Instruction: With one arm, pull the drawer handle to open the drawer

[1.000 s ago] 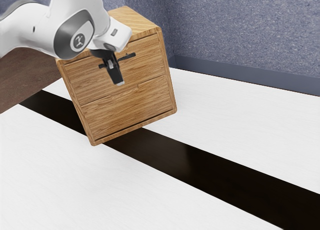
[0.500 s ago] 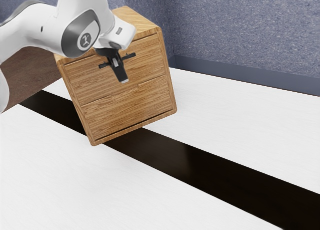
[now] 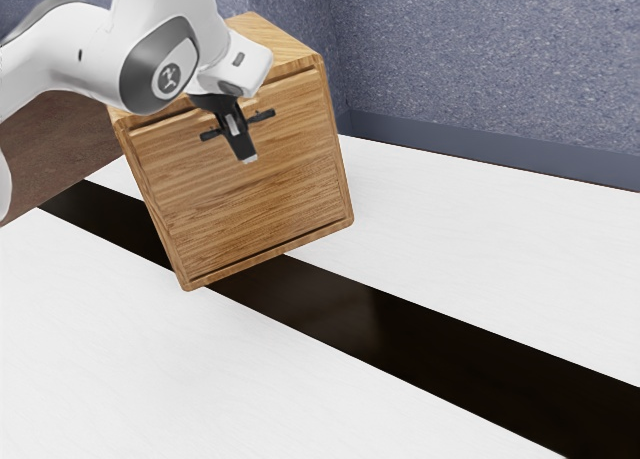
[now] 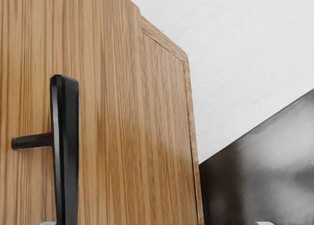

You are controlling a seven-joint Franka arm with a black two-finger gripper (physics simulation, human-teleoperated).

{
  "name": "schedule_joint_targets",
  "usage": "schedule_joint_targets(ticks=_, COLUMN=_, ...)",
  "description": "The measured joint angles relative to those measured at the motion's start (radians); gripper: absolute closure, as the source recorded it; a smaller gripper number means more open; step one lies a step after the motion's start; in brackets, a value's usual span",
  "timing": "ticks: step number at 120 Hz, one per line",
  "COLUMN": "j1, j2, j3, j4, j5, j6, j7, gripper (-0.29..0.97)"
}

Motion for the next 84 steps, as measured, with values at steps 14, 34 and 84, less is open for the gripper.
schedule_joint_targets(ticks=14, j1=-0.003, j2=-0.012, j3=0.001, j4=-0.017, j5=0.001, j6=-0.006, j7=-0.002, gripper=0.21)
schedule_joint_targets(ticks=34, j1=-0.011, j2=-0.052, j3=-0.001, j4=-0.066, j5=0.002, j6=-0.012, j7=-0.006, gripper=0.26)
schedule_joint_targets(ticks=84, j1=-0.055, j2=-0.129, j3=-0.007, j4=-0.154, j5=0.001, j6=-0.017, j7=-0.028, gripper=0.33)
